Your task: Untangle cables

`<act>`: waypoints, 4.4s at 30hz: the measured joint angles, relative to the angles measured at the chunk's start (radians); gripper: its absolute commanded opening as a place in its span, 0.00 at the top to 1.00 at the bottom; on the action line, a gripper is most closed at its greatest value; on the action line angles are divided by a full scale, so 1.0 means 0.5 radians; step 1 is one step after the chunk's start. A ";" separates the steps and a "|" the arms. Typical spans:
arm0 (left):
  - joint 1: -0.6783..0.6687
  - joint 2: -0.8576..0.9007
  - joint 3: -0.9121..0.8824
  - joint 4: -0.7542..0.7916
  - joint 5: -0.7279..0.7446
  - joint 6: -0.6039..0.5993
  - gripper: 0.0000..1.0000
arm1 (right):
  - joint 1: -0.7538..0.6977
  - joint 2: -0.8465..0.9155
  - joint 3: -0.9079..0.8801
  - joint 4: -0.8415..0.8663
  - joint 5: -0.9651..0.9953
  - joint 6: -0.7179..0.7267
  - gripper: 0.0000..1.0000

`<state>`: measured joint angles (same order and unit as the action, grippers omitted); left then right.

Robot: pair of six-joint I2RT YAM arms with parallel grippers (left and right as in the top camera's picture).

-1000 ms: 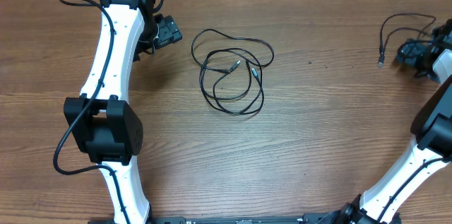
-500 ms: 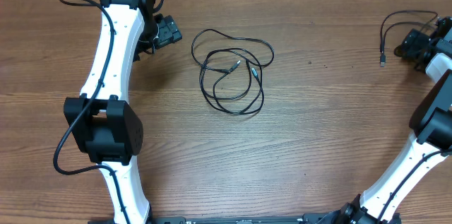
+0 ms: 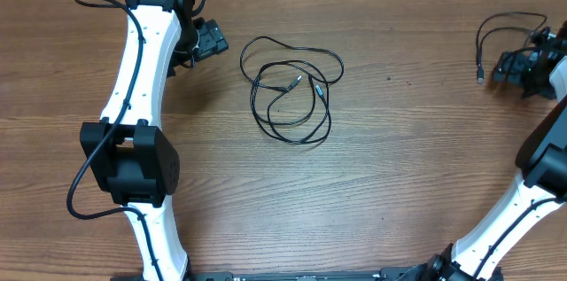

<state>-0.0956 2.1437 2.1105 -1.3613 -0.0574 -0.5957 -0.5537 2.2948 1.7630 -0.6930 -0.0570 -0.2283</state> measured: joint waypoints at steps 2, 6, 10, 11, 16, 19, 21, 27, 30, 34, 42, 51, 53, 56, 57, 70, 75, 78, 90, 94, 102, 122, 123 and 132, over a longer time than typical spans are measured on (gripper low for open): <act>0.000 0.000 0.000 -0.001 0.000 0.000 0.00 | 0.000 -0.085 0.007 -0.089 -0.013 -0.028 0.00; 0.000 0.000 0.000 -0.001 0.000 0.001 0.00 | 0.000 -0.325 0.040 -0.246 -0.014 -0.053 0.00; 0.000 0.000 0.000 -0.001 0.000 0.000 0.00 | 0.008 -0.585 0.079 -0.459 -0.069 -0.065 0.00; 0.000 0.000 0.000 -0.001 0.000 0.000 0.00 | 0.014 -0.661 0.080 -0.556 -0.139 -0.068 0.00; 0.000 0.000 0.000 -0.001 0.000 0.000 0.00 | 0.062 -0.760 0.081 -0.667 -0.487 -0.069 0.00; 0.000 0.000 0.000 -0.001 0.000 0.000 0.00 | 0.118 -0.760 0.081 -0.723 -0.700 -0.069 0.00; 0.000 0.000 0.000 -0.001 0.000 0.000 0.00 | 0.214 -0.760 0.081 -0.734 -0.842 -0.068 0.00; 0.000 0.000 0.000 0.000 0.000 0.000 0.00 | 0.707 -0.760 0.081 -0.657 -0.989 -0.067 0.00; 0.000 0.000 0.000 0.000 0.000 0.000 0.00 | 0.951 -0.760 0.081 -0.572 -0.967 -0.069 0.00; 0.000 0.000 0.000 -0.001 0.000 0.000 0.00 | 1.235 -0.742 0.081 -0.573 -0.905 -0.111 0.00; 0.000 0.000 0.000 -0.001 0.000 0.000 0.00 | 1.478 -0.544 0.080 -0.607 -0.848 -0.288 0.00; 0.000 0.000 0.000 0.000 0.000 0.000 0.00 | 1.545 -0.330 0.069 -0.587 -0.814 -0.330 0.00; 0.000 0.000 0.000 -0.001 0.000 0.000 0.00 | 1.592 -0.312 0.068 -0.568 -0.815 -0.331 0.00; 0.000 0.000 0.000 -0.001 0.000 0.000 0.00 | 1.657 -0.311 0.068 -0.542 -0.816 -0.331 0.04; 0.000 0.000 0.000 -0.001 0.000 0.000 0.00 | 1.689 -0.311 0.068 -0.536 -0.816 -0.331 0.10; 0.000 0.000 0.000 -0.001 0.000 0.000 0.00 | 1.820 -0.308 0.068 -0.478 -0.819 -0.329 0.96; 0.000 0.000 0.000 -0.001 0.000 0.000 0.00 | 1.820 -0.308 0.072 -0.502 -0.819 -0.178 0.96; 0.000 0.000 0.000 -0.001 0.000 0.000 0.00 | 1.820 -0.297 0.208 -0.720 -0.817 -0.115 0.96; 0.000 0.000 0.000 0.000 0.000 0.000 0.00 | 1.820 -0.488 1.617 -1.201 -0.822 0.032 0.96; 0.000 0.000 0.000 0.000 0.000 0.000 0.00 | 1.820 -0.609 1.927 -1.110 -0.845 0.107 0.96; 0.000 0.000 0.000 0.000 0.000 0.000 0.00 | 1.801 -0.755 2.129 -1.054 -0.850 0.241 0.96; 0.000 0.000 0.000 -0.001 0.000 0.000 0.00 | 1.193 -0.758 2.129 -1.614 0.134 0.345 0.96; 0.000 0.000 0.000 -0.001 0.000 0.000 0.00 | 1.151 -0.758 2.129 -1.633 0.191 0.344 0.96; 0.000 0.000 0.000 0.000 0.000 0.000 0.00 | 0.674 -0.745 2.129 -1.754 0.397 0.414 0.96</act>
<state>-0.0956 2.1437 2.1105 -1.3613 -0.0574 -0.5957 -0.2165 1.9224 2.8273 -1.5700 0.1413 -0.0212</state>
